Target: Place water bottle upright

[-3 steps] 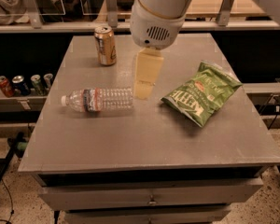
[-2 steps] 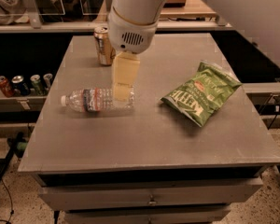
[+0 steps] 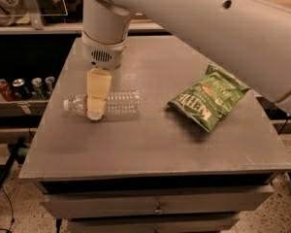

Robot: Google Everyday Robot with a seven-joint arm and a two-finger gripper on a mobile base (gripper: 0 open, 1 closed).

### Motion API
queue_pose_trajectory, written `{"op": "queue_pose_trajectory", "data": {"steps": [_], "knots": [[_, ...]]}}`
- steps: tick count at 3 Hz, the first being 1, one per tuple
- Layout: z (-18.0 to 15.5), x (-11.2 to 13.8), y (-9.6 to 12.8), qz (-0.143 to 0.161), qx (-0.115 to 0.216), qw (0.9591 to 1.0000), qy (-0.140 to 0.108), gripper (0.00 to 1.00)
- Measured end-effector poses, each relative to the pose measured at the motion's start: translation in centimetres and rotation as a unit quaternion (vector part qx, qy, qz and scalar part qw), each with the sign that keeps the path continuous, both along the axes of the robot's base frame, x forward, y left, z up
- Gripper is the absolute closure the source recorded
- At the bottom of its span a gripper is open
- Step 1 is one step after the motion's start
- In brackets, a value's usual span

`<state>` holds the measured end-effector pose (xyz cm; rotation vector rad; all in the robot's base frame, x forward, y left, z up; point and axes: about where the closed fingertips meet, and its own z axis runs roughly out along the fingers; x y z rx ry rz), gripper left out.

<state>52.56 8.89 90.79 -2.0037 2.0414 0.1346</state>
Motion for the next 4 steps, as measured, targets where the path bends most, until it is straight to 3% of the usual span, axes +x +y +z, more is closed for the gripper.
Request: {"op": "queue_pose_trajectory", "data": {"steps": [2,4], "knots": [[-3.0,1.5,2.2,-0.073,-0.023,0.9971,0.001,0.00],[-5.2,1.7,2.4,-0.099,-0.032,0.9946,-0.003,0.00]]}}
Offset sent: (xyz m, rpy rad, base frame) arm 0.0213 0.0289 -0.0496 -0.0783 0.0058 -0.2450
